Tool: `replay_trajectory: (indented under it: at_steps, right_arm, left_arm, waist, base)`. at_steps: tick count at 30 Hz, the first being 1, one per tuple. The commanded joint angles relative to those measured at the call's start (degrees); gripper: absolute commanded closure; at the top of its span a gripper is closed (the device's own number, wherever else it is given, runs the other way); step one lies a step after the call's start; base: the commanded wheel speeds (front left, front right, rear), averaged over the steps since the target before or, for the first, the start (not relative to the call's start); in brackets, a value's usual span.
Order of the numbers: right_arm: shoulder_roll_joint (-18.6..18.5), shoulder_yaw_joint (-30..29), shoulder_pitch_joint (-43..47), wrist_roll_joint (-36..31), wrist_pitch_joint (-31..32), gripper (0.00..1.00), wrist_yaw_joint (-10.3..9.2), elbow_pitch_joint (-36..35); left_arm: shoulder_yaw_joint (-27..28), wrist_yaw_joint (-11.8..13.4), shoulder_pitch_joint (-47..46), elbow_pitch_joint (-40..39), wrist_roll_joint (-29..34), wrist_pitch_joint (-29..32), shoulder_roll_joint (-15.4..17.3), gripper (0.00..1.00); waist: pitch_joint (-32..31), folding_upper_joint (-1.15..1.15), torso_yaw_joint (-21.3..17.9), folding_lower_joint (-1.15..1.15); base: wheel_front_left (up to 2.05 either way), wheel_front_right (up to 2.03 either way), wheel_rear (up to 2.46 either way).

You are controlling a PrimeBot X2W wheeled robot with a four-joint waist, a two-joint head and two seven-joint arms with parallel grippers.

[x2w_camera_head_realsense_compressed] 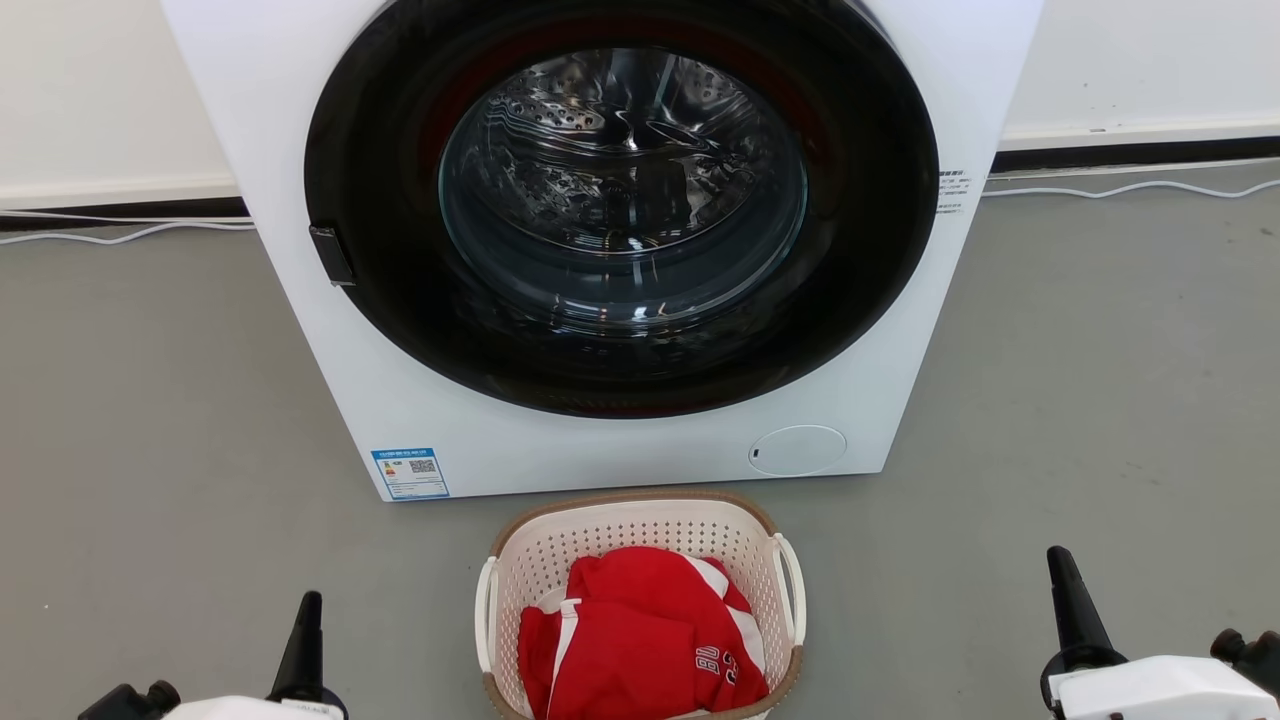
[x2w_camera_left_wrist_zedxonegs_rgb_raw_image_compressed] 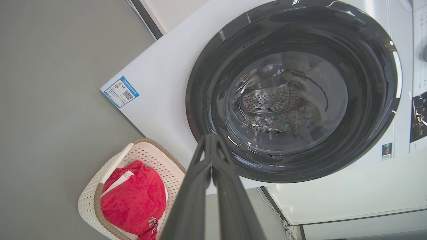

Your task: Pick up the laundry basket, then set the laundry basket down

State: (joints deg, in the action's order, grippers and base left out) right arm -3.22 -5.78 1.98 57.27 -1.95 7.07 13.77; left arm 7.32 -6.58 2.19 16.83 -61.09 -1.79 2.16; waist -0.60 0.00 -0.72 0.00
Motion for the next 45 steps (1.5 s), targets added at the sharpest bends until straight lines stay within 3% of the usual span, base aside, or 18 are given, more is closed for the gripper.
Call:
replay_trajectory:
  at_steps: [1,45]
  right_arm:
    - [-0.5,0.3,-3.4,2.2,0.7,1.00,0.26,-1.2]
    - [0.3,-0.7,-7.8,32.1,7.8,1.00,0.41,0.1]
  left_arm:
    - [0.8,-0.5,-3.5,-1.8,-1.9,0.4,0.7,1.00]
    - [-0.6,-0.9,-8.0,-2.7,-28.5,7.6,0.7,1.00]
  waist:
    - [0.0,0.00,0.0,0.00]
    - [0.7,0.00,0.7,0.00]
  base:
    - [0.00,0.00,0.00]
    - [0.00,0.00,0.00]
